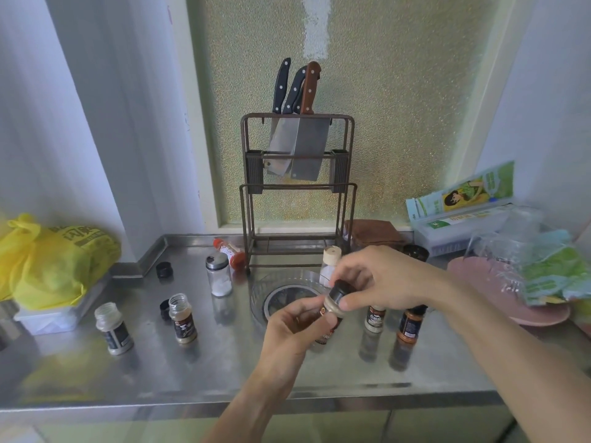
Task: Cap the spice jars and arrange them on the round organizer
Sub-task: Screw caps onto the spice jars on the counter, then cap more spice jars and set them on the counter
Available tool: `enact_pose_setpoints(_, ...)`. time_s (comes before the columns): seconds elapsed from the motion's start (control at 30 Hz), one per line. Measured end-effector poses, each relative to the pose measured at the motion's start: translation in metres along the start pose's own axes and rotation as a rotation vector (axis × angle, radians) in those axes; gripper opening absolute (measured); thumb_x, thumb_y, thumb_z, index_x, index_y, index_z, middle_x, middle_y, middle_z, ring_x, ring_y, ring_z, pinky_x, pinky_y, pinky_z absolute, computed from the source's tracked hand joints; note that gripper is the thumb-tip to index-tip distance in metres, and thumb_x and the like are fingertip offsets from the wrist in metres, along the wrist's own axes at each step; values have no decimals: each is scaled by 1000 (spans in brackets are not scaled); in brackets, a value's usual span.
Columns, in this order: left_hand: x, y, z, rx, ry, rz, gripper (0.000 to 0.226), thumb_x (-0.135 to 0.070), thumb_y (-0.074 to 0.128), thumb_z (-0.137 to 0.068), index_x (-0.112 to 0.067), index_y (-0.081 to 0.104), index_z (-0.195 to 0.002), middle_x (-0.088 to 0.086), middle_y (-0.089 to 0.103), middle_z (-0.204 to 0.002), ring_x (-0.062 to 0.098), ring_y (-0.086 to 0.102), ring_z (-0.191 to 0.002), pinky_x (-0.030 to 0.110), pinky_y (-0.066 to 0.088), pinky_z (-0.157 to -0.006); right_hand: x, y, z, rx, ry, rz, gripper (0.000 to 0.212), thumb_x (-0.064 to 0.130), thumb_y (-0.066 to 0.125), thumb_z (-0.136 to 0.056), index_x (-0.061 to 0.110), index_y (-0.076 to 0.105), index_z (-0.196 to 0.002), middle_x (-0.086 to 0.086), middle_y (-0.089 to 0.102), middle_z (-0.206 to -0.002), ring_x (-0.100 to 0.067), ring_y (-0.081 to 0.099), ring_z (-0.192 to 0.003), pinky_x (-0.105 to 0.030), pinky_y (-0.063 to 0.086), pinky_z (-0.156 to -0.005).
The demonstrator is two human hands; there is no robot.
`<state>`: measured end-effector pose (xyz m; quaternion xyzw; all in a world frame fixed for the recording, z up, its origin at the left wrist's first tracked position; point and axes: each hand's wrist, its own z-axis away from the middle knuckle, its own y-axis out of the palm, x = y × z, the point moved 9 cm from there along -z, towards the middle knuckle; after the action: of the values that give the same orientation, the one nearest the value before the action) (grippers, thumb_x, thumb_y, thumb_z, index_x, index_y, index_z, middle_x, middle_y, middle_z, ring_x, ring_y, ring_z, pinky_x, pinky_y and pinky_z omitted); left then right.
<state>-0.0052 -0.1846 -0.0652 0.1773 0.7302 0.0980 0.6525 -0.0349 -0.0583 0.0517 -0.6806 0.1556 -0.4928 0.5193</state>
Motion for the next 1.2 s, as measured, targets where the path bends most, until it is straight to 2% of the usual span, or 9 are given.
enact_pose_setpoints(0.17, 15, 1, -2, -26, 16, -228, 30, -5, 82, -82, -7, 73, -110, 22, 77, -101, 22, 67, -85, 30, 56, -71, -11, 9, 3, -92, 55, 132, 27, 38, 85, -74, 27, 78, -98, 6, 80, -83, -5, 74, -77, -38, 62, -79)
enact_pose_setpoints(0.3, 22, 12, -13, -90, 89, -660, 24, -22, 88, -75, -21, 75, -96, -9, 81, -91, 1, 74, -88, 16, 57, -84, -25, 26, 3, -102, 103, 337, 29, 37, 81, -78, 28, 75, -105, 5, 77, -98, -17, 69, -90, -35, 57, -79)
enact_pose_setpoints(0.43, 43, 23, -29, -125, 28, -801, 29, -31, 83, -68, -24, 74, -95, -12, 80, -86, 2, 74, -82, 33, 63, -82, -50, 40, -4, -136, 176, 498, 44, 35, 77, -85, 21, 62, -124, -2, 70, -119, -26, 64, -110, -35, 46, -82)
enact_pose_setpoints(0.6, 59, 34, -34, -125, 9, -896, 18, -26, 75, -73, -36, 62, -80, -3, 80, -86, 17, 75, -82, 40, 61, -81, -76, 51, -4, -134, 266, 505, 38, 32, 75, -87, 16, 60, -118, -4, 69, -118, -27, 63, -108, -37, 51, -86)
enact_pose_setpoints(0.73, 61, 34, -34, -126, 13, -967, 25, -21, 75, -78, -18, 71, -102, 0, 80, -98, 20, 74, -91, 35, 59, -86, -73, 52, -9, -132, 285, 528, 35, 33, 74, -87, 17, 60, -115, -3, 69, -115, -25, 64, -106, -37, 53, -86)
enact_pose_setpoints(0.83, 52, 28, -26, -104, 42, -1028, 38, -20, 75, -82, -18, 68, -120, -2, 76, -113, 16, 70, -104, 30, 55, -93, -70, 50, -6, -94, 320, 560, 39, 37, 74, -86, 20, 57, -117, -2, 67, -117, -22, 64, -105, -35, 54, -86)
enact_pose_setpoints(0.9, 36, 10, -19, -130, 73, -1028, 43, -14, 66, -84, -19, 66, -127, -4, 75, -119, 15, 69, -110, 29, 55, -96, -60, 45, -3, -116, 328, 630, 52, 43, 73, -85, 23, 51, -128, 1, 61, -124, -21, 63, -110, -33, 55, -84)
enact_pose_setpoints(1.03, -15, -60, 5, -328, 154, -931, 42, -9, 61, -80, -25, 70, -118, -13, 75, -111, 2, 69, -95, 29, 59, -85, 5, 51, -18, -275, 172, 640, 54, 49, 63, -93, 28, 43, -139, 5, 50, -135, -17, 56, -123, -28, 52, -82)
enact_pose_setpoints(1.2, -69, -166, 49, -721, 235, -931, 40, 0, 63, -75, -30, 67, -101, -17, 67, -93, 4, 64, -81, 20, 54, -71, 86, 119, -79, -213, -67, 386, 46, 41, 58, -99, 32, 44, -142, 9, 53, -138, -13, 61, -116, -26, 48, -78)
